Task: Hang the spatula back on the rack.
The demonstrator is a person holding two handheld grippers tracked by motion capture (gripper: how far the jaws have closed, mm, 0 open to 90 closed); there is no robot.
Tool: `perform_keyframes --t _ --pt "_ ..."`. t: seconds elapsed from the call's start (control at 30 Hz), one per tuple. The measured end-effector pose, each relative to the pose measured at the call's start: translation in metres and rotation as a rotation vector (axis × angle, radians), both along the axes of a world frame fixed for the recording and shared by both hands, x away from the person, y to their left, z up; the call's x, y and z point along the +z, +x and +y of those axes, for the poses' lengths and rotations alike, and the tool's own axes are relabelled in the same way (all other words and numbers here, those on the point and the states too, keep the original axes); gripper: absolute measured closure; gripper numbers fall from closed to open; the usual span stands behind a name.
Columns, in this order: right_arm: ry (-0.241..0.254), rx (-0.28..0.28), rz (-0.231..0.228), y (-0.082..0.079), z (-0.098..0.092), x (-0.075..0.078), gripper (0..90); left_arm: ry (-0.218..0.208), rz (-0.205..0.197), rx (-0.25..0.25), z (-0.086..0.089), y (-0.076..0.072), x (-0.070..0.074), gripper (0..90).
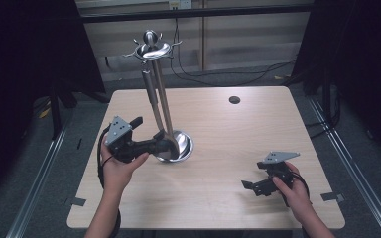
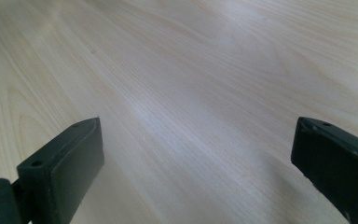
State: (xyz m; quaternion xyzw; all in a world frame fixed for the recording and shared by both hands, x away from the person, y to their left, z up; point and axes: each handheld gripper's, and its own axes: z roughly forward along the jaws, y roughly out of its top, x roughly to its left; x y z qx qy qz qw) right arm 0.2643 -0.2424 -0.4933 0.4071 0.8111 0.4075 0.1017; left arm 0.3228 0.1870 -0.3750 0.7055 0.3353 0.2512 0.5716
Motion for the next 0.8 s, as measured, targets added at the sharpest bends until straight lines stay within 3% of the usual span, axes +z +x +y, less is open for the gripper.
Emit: perform_keyframes --t 0.8 --pt "0.005 0.045 -0.006 0.013 0.016 0.002 2.2 0.029 0.071 0.004 0.019 -0.009 -0.017 8.9"
